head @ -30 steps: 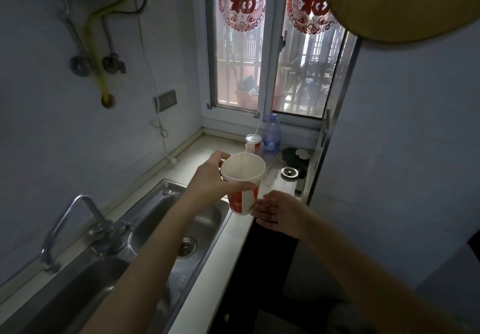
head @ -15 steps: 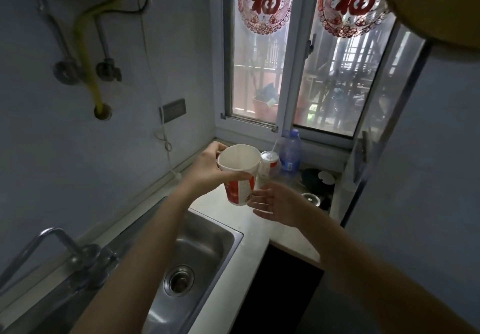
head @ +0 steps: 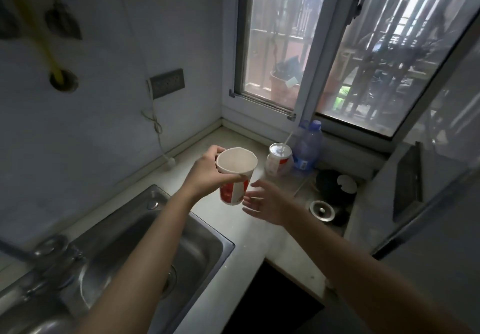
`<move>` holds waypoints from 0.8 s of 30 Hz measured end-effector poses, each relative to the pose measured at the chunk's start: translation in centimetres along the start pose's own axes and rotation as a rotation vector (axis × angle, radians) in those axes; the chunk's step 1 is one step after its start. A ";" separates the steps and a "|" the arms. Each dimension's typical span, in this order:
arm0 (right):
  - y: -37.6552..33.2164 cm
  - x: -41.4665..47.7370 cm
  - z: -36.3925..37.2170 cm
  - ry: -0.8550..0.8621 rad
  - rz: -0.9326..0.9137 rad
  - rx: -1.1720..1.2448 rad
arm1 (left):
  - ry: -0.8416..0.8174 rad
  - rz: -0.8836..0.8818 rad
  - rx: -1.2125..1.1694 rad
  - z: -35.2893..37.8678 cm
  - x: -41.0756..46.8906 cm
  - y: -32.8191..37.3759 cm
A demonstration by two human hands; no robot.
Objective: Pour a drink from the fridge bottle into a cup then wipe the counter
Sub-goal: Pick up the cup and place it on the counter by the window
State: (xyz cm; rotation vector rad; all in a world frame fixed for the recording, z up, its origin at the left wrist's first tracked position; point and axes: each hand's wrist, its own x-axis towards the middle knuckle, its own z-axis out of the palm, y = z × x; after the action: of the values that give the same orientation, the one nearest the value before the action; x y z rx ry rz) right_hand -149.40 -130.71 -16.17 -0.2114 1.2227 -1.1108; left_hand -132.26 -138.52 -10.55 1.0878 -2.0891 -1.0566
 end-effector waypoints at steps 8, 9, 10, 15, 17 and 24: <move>0.9 7.8 -1.8 0.025 0.052 0.026 | -0.025 -0.125 0.054 3.6 2.9 -4.9; 0.9 8.6 -2.1 0.033 0.054 0.022 | -0.034 -0.131 0.064 4.1 3.3 -5.4; 1.1 9.4 -2.3 0.045 0.060 0.014 | -0.040 -0.138 0.070 4.6 3.6 -5.9; 2.6 12.2 -4.0 0.098 0.080 -0.031 | -0.050 -0.212 0.048 7.5 4.4 -8.7; 3.0 13.1 -4.7 0.110 0.081 -0.048 | -0.043 -0.237 0.038 8.4 4.8 -9.7; 3.7 16.2 -6.5 0.113 0.010 -0.099 | -0.023 -0.268 0.021 10.7 6.2 -12.5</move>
State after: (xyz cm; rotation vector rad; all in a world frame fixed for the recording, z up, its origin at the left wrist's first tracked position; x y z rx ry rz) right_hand -153.91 -138.68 -31.51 -0.2205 1.3798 -1.0661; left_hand -138.31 -144.17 -26.10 1.4013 -2.0150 -1.1783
